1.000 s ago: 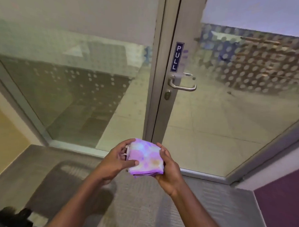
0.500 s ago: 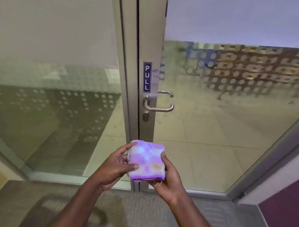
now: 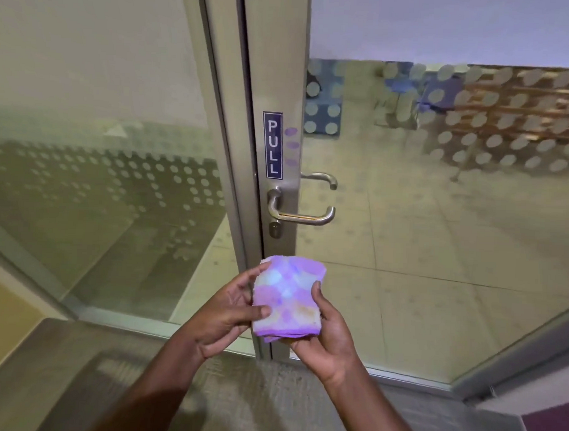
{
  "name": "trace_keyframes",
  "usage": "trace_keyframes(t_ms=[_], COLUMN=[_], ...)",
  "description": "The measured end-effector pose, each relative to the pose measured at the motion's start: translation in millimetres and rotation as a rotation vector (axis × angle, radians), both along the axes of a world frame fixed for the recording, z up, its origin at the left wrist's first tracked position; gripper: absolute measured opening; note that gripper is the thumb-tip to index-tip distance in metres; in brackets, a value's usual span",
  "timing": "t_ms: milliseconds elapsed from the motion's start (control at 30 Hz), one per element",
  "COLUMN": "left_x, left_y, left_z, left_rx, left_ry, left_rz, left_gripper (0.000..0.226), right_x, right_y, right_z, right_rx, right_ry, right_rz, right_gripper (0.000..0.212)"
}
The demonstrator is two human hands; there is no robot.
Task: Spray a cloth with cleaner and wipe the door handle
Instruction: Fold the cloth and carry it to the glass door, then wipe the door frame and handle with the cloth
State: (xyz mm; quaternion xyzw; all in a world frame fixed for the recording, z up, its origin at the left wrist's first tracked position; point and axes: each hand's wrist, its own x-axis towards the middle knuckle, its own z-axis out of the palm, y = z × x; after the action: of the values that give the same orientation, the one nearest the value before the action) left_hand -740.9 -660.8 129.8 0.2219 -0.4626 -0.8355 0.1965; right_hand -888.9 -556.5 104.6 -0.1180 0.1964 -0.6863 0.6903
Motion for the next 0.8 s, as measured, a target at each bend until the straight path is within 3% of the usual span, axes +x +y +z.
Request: trace_keyframes(t_ms=[133,433,567,700,800], left_x=[-3.6,-4.1,-4.5,-16.6,-26.1], left_y=[-12.2,-54.7,-79.5,-104.2,-123.1], left_z=[8.5,39.8,49.7,74.8,98.4], left_rx=[-0.182,-0.889,-1.026,-1.296,-1.611], left_ry=[-0.144,-0.479,-0.538,-0.479,-0.482], left_rz=[0.044,-0.092,-0.137,0.222,0.531], left_gripper=[0.073,0.065,0.062,0.078,0.079], right_x=[-3.3,11.0,17.2,16.2,9.3], right_y=[-8.7,-23.0,-27.1,-28.6,-31.8], right_z=[-0.6,19.3,28.5,44.6,59.6], right_rx=[0.054,0.064,0.080,0.038,0.021], right_ry=[0.011,-0.035,-0.053,-0.027,0.004], right_rz=[-0.025,-0.114,-0.199,-0.339,-0.429], right_gripper=[0.057,0.067,0.061,0.057,0.056])
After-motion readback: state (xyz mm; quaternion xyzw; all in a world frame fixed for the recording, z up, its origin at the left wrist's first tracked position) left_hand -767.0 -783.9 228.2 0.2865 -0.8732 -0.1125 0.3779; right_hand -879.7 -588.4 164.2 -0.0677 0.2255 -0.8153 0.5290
